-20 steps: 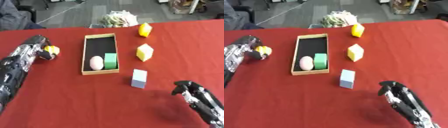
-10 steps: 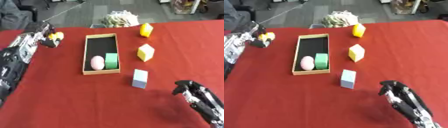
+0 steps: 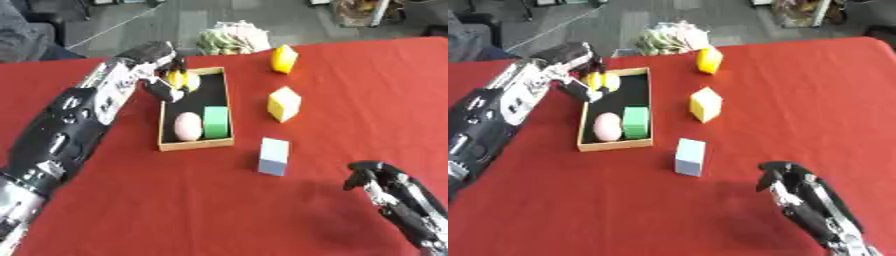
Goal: Pick up objects on the table and place them in the box.
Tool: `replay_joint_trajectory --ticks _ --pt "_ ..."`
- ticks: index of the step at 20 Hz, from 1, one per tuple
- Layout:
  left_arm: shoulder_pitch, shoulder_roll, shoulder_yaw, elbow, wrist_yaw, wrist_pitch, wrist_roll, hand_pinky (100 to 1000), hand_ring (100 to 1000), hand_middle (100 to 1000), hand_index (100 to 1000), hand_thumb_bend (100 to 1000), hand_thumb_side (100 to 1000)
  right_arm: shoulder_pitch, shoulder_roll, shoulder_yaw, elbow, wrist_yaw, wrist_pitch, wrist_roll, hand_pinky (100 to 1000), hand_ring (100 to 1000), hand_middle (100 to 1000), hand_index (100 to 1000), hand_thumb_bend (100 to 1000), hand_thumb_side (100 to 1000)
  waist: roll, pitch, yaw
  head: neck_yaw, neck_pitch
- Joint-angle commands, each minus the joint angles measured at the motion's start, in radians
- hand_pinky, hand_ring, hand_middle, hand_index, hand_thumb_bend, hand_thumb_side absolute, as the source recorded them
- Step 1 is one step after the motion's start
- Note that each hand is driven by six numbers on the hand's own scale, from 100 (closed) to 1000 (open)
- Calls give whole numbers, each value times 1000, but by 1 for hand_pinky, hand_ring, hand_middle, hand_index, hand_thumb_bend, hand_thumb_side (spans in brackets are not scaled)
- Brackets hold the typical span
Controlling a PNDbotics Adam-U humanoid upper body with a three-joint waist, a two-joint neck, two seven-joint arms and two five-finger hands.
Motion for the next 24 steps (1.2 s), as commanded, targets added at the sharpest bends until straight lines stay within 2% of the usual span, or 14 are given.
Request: replay_joint_trajectory --ticks 1,7,10,11,13,18,19,24 --pt "-8 5 -7 6 -18 -11 -31 591 479 444 632 295 192 -6 -5 -1 -22 1 -1 2 736 575 527 716 100 470 -13 -7 -2 -5 -4" --pt "10 19 -20 4 -14 -35 -148 659 549 525 709 373 213 -5 -5 -2 -22 1 0 2 736 575 527 716 100 469 -11 -9 1 -10 -4" --pt "15 36 -19 -13 -14 -43 -225 706 604 599 779 427 222 -4 -5 -2 -22 2 0 3 736 576 527 716 100 465 -11 -11 4 -13 -3" --pt "16 43 -17 -21 -16 -46 -247 736 650 665 829 460 224 -4 -5 -2 -22 2 -1 3 737 576 527 716 100 465 -10 -12 6 -14 -3" --pt "21 56 -7 -39 -17 -45 -273 766 692 727 861 486 249 -2 -6 -3 -21 3 -1 4 737 576 528 717 100 451 -10 -14 12 -17 -2" --pt "36 79 15 -69 11 -23 -267 790 723 770 876 468 354 -20 -14 -7 -27 5 -14 12 738 577 528 718 100 357 -13 -21 26 -26 0" --pt "40 83 17 -75 20 -20 -264 791 724 773 876 457 365 -30 -20 -8 -29 5 -20 17 739 577 529 720 100 414 -14 -23 28 -28 1" --pt "71 105 18 -108 101 -9 -260 794 734 790 873 406 424 -148 -101 -11 -46 11 -88 96 748 595 549 748 100 470 -21 -33 39 -42 8"
